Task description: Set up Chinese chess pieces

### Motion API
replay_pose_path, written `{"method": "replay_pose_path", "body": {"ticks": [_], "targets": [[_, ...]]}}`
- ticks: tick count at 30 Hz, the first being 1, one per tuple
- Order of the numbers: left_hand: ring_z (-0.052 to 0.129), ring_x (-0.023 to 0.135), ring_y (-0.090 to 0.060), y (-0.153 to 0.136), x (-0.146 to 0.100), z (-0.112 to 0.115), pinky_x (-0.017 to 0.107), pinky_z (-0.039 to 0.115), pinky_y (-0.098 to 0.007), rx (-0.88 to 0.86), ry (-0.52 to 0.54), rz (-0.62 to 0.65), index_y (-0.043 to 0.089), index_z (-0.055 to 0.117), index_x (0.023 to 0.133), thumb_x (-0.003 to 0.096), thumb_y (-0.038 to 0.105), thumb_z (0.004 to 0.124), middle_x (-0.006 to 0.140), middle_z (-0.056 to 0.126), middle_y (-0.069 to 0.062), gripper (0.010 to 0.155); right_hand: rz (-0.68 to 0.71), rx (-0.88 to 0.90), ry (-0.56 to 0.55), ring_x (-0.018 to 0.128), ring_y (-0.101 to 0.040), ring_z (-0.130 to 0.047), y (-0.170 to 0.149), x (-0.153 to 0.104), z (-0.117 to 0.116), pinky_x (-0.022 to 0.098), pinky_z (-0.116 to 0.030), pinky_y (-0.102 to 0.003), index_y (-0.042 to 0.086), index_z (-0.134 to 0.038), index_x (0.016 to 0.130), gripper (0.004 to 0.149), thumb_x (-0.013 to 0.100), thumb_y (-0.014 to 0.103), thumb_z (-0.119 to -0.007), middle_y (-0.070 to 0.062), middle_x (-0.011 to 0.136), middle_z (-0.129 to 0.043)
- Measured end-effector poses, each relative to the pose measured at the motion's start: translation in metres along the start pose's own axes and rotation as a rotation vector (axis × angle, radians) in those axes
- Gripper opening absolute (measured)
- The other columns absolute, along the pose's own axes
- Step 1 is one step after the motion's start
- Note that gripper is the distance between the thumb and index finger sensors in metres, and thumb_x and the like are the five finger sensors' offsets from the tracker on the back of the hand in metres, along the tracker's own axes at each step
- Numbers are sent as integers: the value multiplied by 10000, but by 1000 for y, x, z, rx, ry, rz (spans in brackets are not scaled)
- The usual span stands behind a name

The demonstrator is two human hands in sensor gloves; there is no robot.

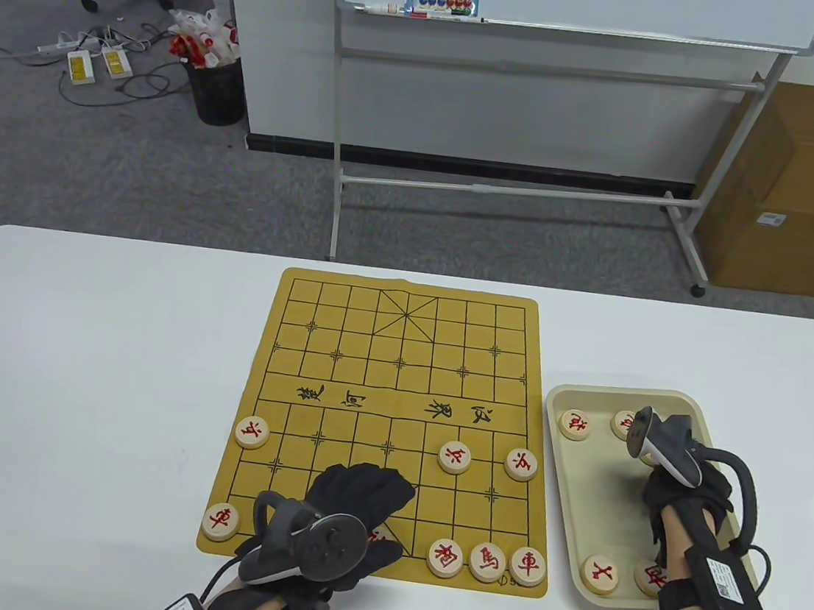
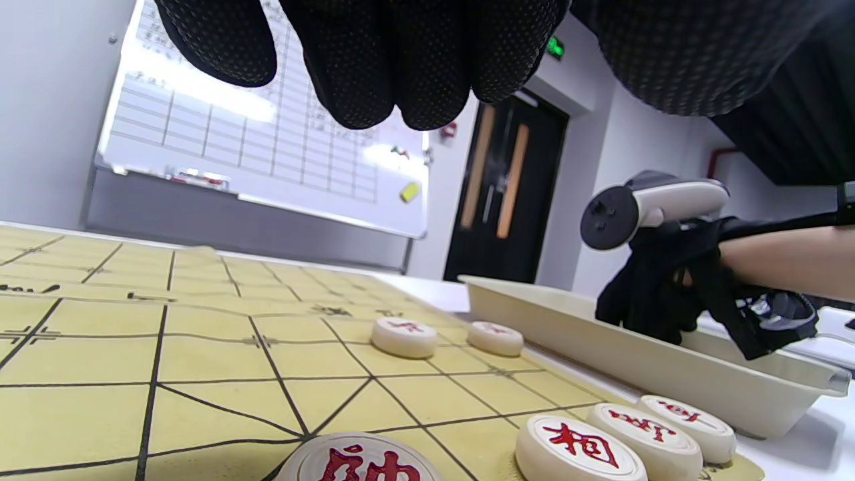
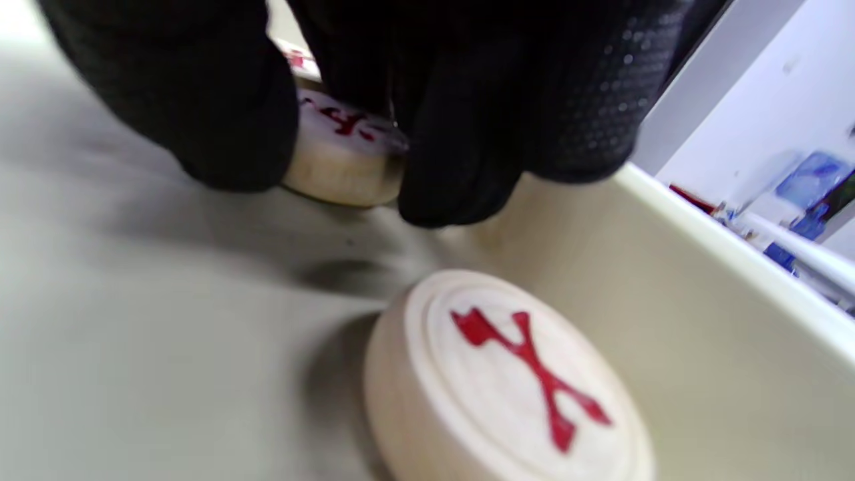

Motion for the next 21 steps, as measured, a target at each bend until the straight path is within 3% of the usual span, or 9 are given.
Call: {"method": "replay_pose_path", "body": {"ticks": [7, 13, 18, 21], "targets": [[703, 1052, -260, 1, 1, 1, 771, 596, -588, -9, 2, 1, 296, 562, 1045, 351, 577, 757, 1115, 667, 17, 774, 60, 152, -113, 647, -198, -1002, -13, -35, 32, 531, -837, -408, 169, -632, 1072, 777, 409, 479, -892, -173, 977, -823], [700, 1054, -258, 9, 0, 1, 771, 597, -588, -6, 13, 19, 298, 558, 1044, 351, 576, 758, 1116, 663, 18, 774, 313, 343, -259, 674, -206, -965, -1, -102, 67, 562, -817, -429, 173, -619, 1077, 782, 410, 480, -891, -172, 991, -782], [688, 1059, -261, 19, -3, 2, 774, 595, -587, 5, 35, 45, 301, 538, 1051, 351, 575, 760, 1127, 638, 17, 784, 580, 519, -262, 673, -222, -950, 27, -159, 78, 570, -809, -452, 148, -622, 1077, 785, 416, 483, -882, -182, 989, -773], [677, 1065, -257, 24, -4, 3, 778, 596, -581, 40, 57, 62, 303, 502, 1061, 350, 575, 762, 1144, 593, 17, 804, 685, 523, -303, 663, -212, -955, 43, -186, 84, 565, -816, -448, 129, -629, 1070, 797, 409, 498, -877, -171, 979, -785]]}}
Point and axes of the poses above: the tracker on the back of each hand, its own y axis roughly to the thumb side, its own x axis roughly from the wrist to the fingertips, z = x × y, the point moved 1 cm from there along x, roughly from the wrist to the fingertips
